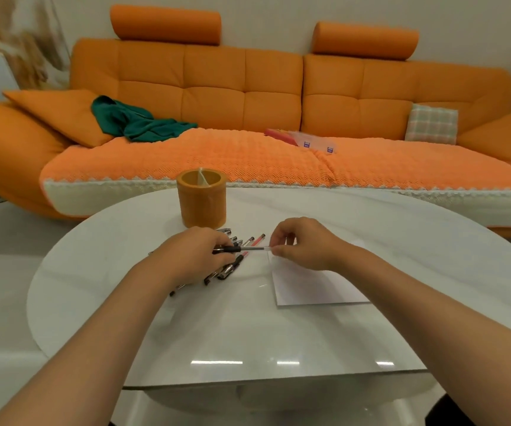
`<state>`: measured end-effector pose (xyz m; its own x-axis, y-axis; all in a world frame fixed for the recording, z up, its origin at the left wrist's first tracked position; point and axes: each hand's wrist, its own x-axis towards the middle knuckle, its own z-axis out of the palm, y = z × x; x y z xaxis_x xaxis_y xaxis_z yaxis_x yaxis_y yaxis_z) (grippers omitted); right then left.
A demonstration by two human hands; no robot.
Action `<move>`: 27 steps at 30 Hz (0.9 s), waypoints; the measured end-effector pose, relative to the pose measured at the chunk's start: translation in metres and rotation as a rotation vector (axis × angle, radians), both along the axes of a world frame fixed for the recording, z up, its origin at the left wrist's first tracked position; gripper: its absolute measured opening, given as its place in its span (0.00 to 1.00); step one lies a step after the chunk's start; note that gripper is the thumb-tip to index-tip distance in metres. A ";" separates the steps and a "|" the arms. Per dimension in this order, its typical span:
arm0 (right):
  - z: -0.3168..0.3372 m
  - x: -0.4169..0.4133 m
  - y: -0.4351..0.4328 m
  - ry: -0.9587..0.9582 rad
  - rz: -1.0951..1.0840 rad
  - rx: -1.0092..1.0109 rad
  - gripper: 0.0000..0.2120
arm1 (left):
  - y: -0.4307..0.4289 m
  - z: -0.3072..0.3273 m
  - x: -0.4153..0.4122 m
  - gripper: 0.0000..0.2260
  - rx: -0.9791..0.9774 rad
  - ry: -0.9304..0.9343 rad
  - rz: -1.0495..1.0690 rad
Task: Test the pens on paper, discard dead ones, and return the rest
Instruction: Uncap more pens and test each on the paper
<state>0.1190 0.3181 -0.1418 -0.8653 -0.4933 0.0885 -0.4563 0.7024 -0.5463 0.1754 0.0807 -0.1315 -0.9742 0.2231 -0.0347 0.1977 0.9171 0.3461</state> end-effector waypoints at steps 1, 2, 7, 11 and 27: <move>-0.002 -0.001 0.005 0.013 -0.012 -0.006 0.03 | 0.006 -0.002 -0.003 0.08 0.016 0.013 -0.003; -0.004 -0.002 0.009 0.026 -0.013 -0.011 0.05 | 0.013 -0.003 -0.006 0.08 0.026 0.023 -0.009; -0.009 -0.004 0.009 0.058 0.061 0.044 0.11 | 0.045 -0.010 -0.023 0.08 0.125 0.060 -0.032; -0.012 -0.015 0.021 0.164 0.063 0.138 0.11 | 0.048 -0.017 -0.033 0.07 0.173 0.091 0.001; -0.020 -0.032 0.029 0.138 0.068 0.032 0.06 | 0.068 -0.025 -0.059 0.06 0.451 0.129 0.051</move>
<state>0.0867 0.3467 -0.1617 -0.8103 -0.5551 0.1878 -0.5730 0.6833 -0.4526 0.1164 0.1489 -0.1563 -0.9742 0.1402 0.1770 0.2243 0.6904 0.6878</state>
